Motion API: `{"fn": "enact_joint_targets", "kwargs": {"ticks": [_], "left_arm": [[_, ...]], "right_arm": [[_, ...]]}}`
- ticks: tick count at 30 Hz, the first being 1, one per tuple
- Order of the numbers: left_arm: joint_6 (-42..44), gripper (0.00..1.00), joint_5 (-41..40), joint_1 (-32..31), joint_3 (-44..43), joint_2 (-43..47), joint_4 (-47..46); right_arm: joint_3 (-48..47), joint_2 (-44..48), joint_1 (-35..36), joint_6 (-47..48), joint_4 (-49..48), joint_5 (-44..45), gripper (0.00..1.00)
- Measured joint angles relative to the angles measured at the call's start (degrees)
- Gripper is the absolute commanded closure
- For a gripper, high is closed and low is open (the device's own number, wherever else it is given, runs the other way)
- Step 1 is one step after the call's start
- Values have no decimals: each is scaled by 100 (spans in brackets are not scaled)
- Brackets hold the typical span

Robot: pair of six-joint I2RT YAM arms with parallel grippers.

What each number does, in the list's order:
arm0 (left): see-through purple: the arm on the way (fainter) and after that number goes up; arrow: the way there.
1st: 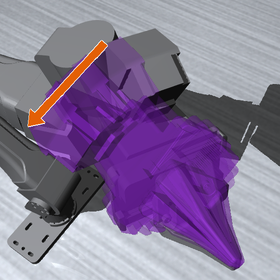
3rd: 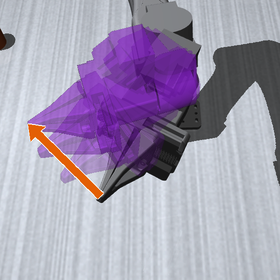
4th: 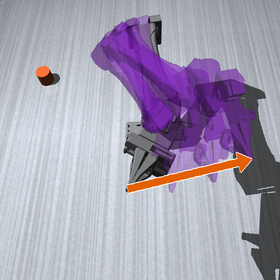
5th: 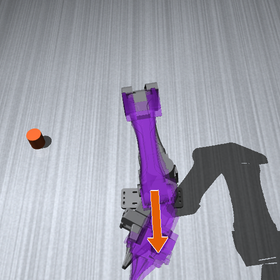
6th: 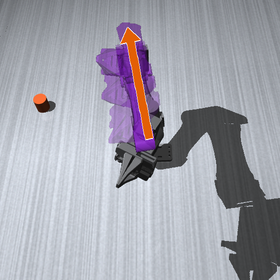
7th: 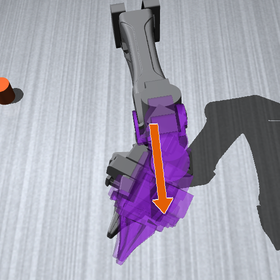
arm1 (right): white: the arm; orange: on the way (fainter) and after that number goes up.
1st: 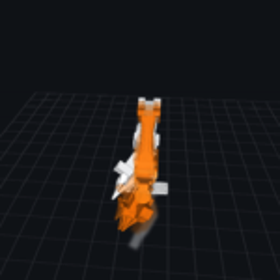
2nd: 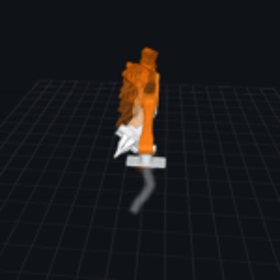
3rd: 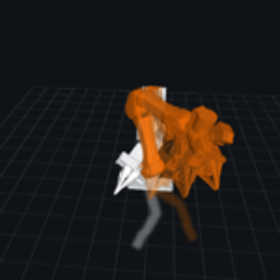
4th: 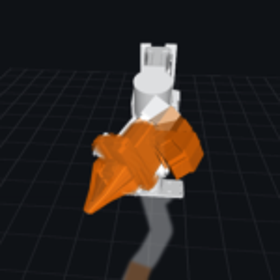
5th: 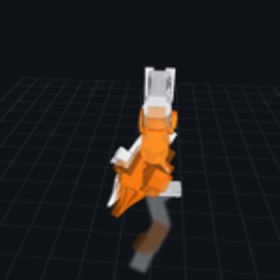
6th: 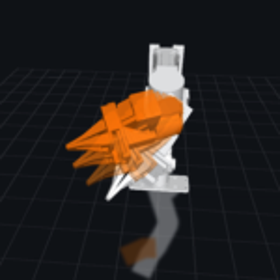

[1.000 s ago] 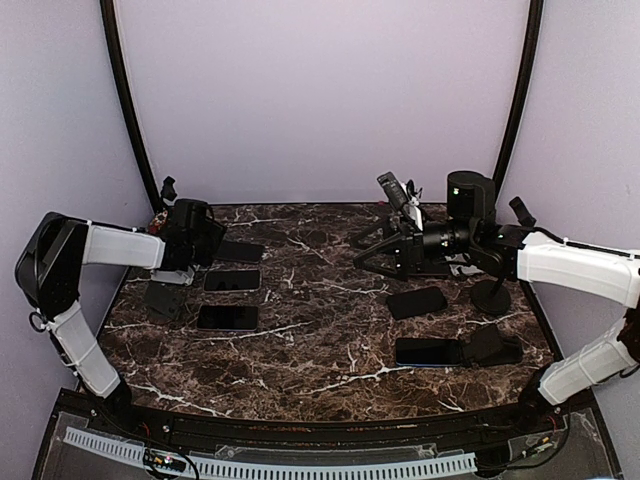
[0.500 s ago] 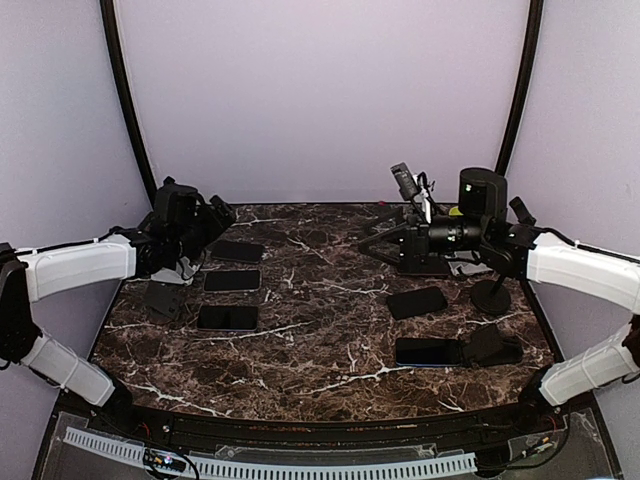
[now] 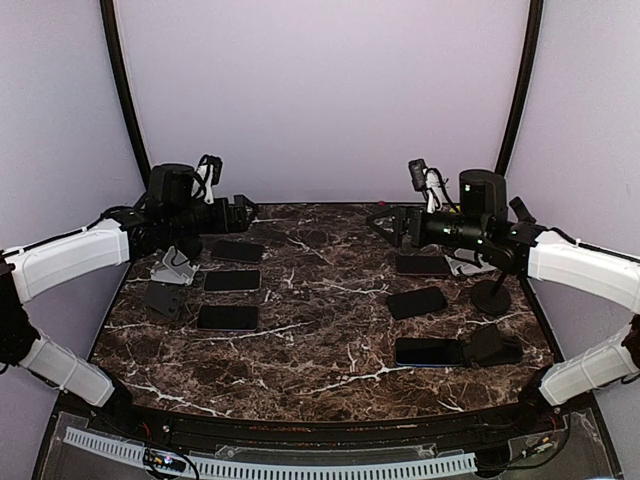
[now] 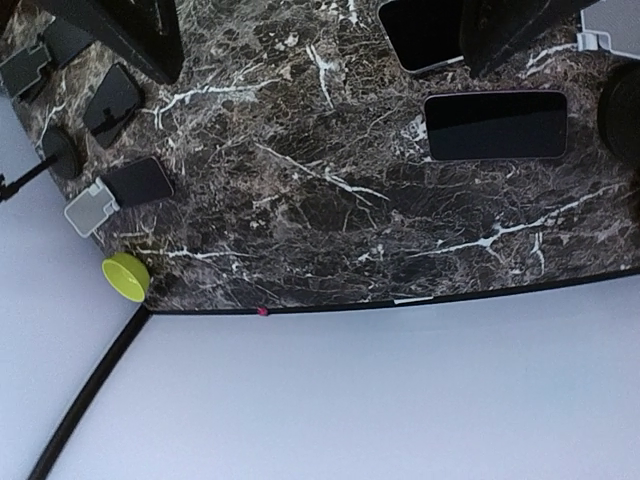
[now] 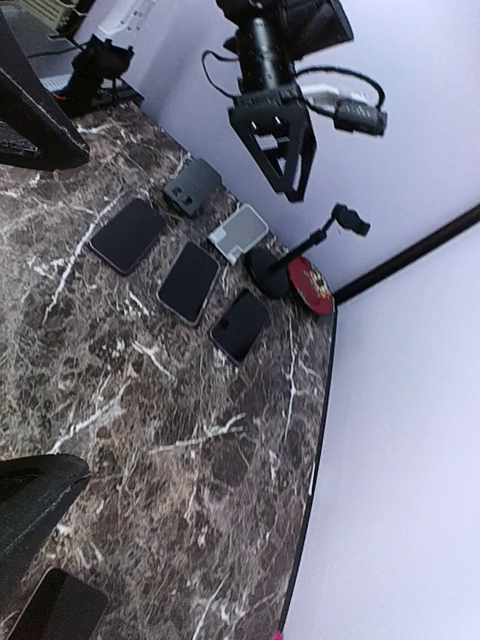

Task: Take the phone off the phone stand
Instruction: Reset both arms

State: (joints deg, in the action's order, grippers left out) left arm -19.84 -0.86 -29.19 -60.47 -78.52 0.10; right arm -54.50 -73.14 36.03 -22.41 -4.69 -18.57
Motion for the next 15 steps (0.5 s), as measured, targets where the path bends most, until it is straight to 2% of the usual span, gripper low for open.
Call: {"fn": "enact_joint_targets", "kwargs": {"ticks": [7, 15], "left_arm": [[990, 1, 149, -125, 236, 94, 28], [1491, 1, -105, -420, 627, 94, 92]], "right_arm": [[501, 232, -11, -122, -133, 1349, 1], [1102, 90, -22, -284, -531, 2109, 1]]}}
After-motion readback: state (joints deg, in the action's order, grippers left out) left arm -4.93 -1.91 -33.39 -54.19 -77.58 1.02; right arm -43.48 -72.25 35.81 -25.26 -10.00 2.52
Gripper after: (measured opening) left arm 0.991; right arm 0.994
